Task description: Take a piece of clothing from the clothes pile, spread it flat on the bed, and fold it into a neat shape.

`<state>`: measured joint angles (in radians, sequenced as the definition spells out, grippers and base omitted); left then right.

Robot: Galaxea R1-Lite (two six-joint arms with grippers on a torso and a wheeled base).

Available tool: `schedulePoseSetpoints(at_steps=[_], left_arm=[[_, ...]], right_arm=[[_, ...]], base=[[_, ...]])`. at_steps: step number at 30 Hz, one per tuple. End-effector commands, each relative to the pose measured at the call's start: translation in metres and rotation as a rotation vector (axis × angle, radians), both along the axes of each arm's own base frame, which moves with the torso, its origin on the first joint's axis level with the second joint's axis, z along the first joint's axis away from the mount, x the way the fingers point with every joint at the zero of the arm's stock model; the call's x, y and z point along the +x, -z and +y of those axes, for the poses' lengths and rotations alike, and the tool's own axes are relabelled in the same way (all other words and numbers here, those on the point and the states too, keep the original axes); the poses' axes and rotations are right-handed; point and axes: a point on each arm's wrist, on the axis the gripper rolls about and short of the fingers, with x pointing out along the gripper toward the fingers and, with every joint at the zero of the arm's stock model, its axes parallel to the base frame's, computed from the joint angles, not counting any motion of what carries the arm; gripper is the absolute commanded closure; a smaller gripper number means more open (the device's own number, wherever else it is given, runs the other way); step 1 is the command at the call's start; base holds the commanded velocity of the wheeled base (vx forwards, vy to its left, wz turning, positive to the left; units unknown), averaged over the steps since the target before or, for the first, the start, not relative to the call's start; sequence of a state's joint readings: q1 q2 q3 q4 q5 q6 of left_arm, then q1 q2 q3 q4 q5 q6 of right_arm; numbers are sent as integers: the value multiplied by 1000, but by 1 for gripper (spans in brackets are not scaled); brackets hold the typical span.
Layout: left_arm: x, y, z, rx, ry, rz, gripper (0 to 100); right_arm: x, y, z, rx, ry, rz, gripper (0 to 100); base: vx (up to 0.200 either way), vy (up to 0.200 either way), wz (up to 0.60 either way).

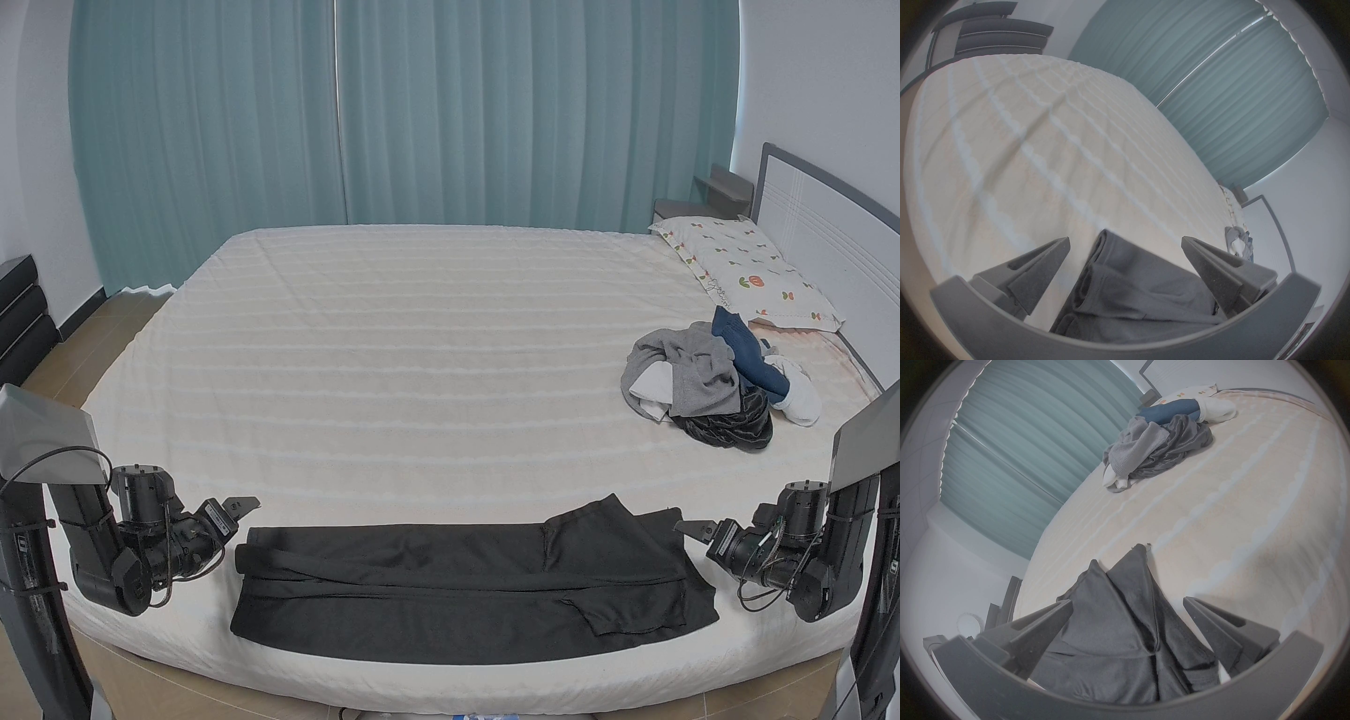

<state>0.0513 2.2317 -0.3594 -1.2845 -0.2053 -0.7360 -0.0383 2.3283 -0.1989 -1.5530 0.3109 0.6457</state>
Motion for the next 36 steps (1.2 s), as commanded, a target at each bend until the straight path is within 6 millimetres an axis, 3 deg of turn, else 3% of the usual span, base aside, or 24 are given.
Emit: schedulePoseSetpoints(at_steps=[1, 5, 12, 19, 20, 27, 36], left_arm=[[20, 12, -4, -16, 4, -9, 0], [31, 21, -5, -12, 11, -11, 0], [31, 31, -18, 33, 73, 3, 0], [32, 32, -18, 43, 76, 3, 0], [32, 32, -18, 45, 76, 2, 100], [41, 34, -10, 70, 4, -14, 100], [38, 35, -5, 40, -50, 3, 100]], right_arm=[[11, 6, -5, 14, 26, -16, 0], [19, 14, -11, 16, 44, -17, 0], [24, 23, -13, 27, 56, -8, 0], [27, 22, -13, 48, 68, -9, 0], [27, 22, -12, 48, 66, -9, 0], [33, 21, -12, 48, 65, -33, 0], [38, 21, -11, 62, 69, -48, 0]], base=[[0, 0, 0], [0, 0, 0], [0, 0, 0], [0, 0, 0], [0, 0, 0], [0, 0, 0], [0, 0, 0]])
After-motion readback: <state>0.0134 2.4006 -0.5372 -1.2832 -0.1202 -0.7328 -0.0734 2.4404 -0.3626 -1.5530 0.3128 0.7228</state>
